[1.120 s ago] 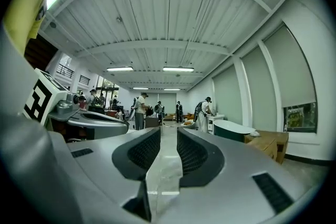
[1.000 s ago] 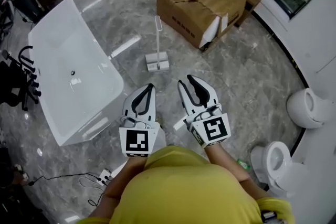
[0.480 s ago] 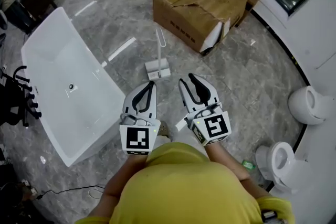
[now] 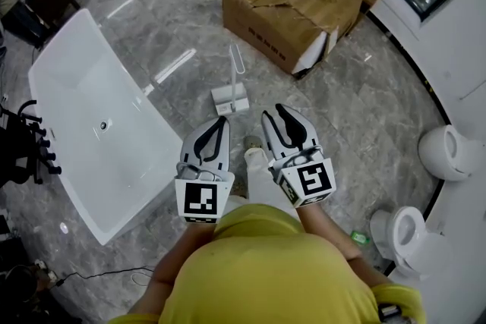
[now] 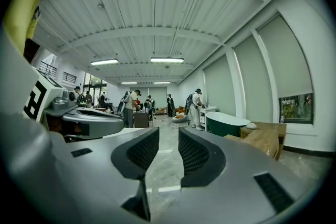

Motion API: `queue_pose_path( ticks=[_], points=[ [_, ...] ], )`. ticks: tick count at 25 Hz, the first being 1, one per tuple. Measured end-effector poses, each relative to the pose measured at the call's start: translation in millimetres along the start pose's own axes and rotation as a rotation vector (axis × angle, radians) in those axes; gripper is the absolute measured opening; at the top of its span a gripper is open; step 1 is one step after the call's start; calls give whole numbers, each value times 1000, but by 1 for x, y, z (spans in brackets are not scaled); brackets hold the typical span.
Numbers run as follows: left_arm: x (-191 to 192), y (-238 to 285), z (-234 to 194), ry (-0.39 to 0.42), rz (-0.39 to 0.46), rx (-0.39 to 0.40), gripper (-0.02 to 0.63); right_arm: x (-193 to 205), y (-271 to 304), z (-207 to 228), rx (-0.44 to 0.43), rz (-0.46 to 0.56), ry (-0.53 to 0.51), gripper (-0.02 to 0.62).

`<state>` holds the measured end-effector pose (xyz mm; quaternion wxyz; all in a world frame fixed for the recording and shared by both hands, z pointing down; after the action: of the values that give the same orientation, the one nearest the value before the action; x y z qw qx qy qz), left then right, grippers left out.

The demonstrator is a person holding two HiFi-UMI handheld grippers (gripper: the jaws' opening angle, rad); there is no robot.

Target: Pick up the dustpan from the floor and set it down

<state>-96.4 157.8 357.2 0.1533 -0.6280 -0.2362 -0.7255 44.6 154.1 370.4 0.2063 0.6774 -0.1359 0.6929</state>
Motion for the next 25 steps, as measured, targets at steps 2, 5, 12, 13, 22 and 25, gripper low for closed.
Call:
queue_pose_path(
  ticks=[2, 5, 12, 13, 22, 25],
  points=[
    [3, 9, -2, -6, -1, 2, 2, 5, 10, 5, -8, -6, -2, 127],
    [6, 29, -8, -12, -9, -1, 2, 11, 29, 16, -28, -20, -7, 127],
    [4, 86, -39, -15, -21, -42, 0, 26, 90, 54, -96, -74, -32, 129],
    [4, 95, -43, -12, -31, -55, 2, 29, 99, 60, -108, -82, -41, 129],
    [18, 164, -67, -41, -76, -125, 2, 59, 169, 107, -220, -146, -61, 130],
    [19, 181, -74, -50, -90, -148, 2, 70, 187, 114, -271, -169, -47, 129]
  ],
)
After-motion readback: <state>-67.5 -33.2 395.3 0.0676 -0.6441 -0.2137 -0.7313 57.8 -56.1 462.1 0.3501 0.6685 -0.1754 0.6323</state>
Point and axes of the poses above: the fingertips, and each gripper's own axes: y forward along the fingers, z to its right, x out of its underside, the point moved 5 cm from there along -y, backward along the fingers, and after that the axes turned 1 degree about -x, right-handed, at the moved point
